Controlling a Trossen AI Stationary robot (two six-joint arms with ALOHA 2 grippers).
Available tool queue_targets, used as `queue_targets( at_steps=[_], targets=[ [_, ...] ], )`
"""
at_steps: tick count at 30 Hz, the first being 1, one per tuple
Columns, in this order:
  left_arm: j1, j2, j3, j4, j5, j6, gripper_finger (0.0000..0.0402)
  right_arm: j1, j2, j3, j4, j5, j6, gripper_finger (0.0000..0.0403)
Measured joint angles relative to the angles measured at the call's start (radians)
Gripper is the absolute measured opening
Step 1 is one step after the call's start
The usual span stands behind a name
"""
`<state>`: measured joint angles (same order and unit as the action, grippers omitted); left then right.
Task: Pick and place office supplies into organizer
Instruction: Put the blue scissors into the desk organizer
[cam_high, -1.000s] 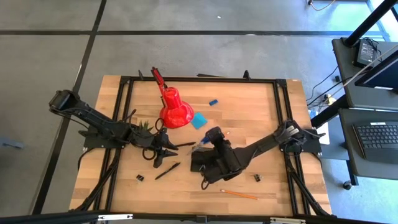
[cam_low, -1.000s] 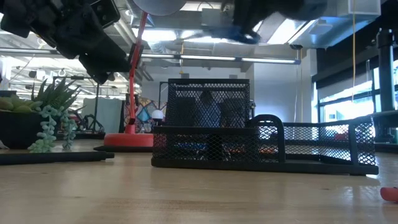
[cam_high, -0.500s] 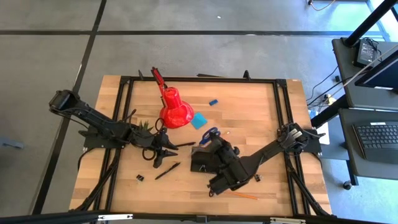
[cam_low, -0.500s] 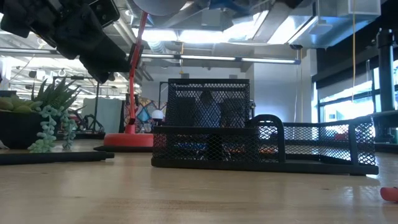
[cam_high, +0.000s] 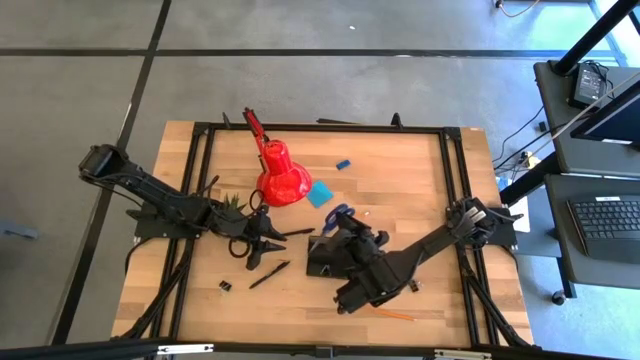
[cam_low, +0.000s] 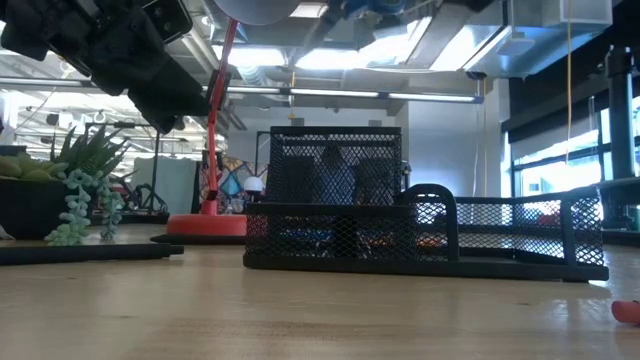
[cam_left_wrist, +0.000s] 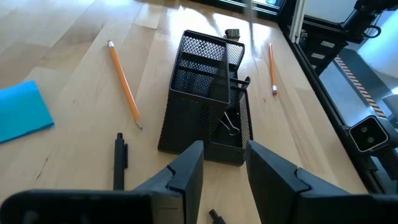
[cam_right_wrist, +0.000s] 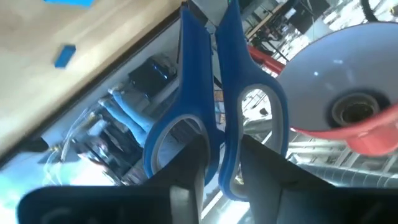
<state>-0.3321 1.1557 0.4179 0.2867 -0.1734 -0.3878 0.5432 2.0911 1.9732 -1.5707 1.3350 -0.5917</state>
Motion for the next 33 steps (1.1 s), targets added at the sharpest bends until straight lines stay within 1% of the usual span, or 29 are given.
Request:
queue_targets(
  at_steps=[4, 6, 9, 12, 15, 19, 24, 31, 33],
  targets=[
    [0.000, 0.000, 0.000, 0.000, 0.000, -0.001, 0.0114, -0.010, 0.000, 0.000, 0.000, 0.000, -0.118, 0.0086],
    [0.000, 0.000, 0.000, 0.000, 0.000, -0.001, 0.0114, -0.011, 0.000, 0.000, 0.000, -0.005, -0.144, 0.0086],
    [0.000, 0.000, 0.000, 0.000, 0.000, 0.004, 0.0114, -0.015, 0.000, -0.001, 0.000, -0.028, -0.146, 0.0086],
    [0.000, 0.000, 0.000, 0.000, 0.000, 0.005, 0.0114, -0.021, 0.000, -0.013, 0.006, -0.030, -0.140, 0.0086],
    [0.000, 0.000, 0.000, 0.000, 0.000, 0.005, 0.0114, -0.027, 0.001, -0.073, 0.007, -0.037, -0.147, 0.0086],
    [0.000, 0.000, 0.000, 0.000, 0.000, 0.006, 0.0114, -0.026, 0.001, -0.172, 0.006, -0.015, -0.144, 0.0086],
    [0.000, 0.000, 0.000, 0.000, 0.000, 0.007, 0.0114, -0.022, 0.002, -0.243, 0.012, -0.006, -0.120, 0.0086],
    [0.000, 0.000, 0.000, 0.000, 0.000, 0.008, 0.0114, -0.017, 0.003, -0.258, 0.026, -0.008, -0.123, 0.0086],
    [0.000, 0.000, 0.000, 0.000, 0.000, 0.008, 0.0114, -0.015, 0.003, -0.258, 0.051, -0.008, -0.148, 0.0086]
  ],
)
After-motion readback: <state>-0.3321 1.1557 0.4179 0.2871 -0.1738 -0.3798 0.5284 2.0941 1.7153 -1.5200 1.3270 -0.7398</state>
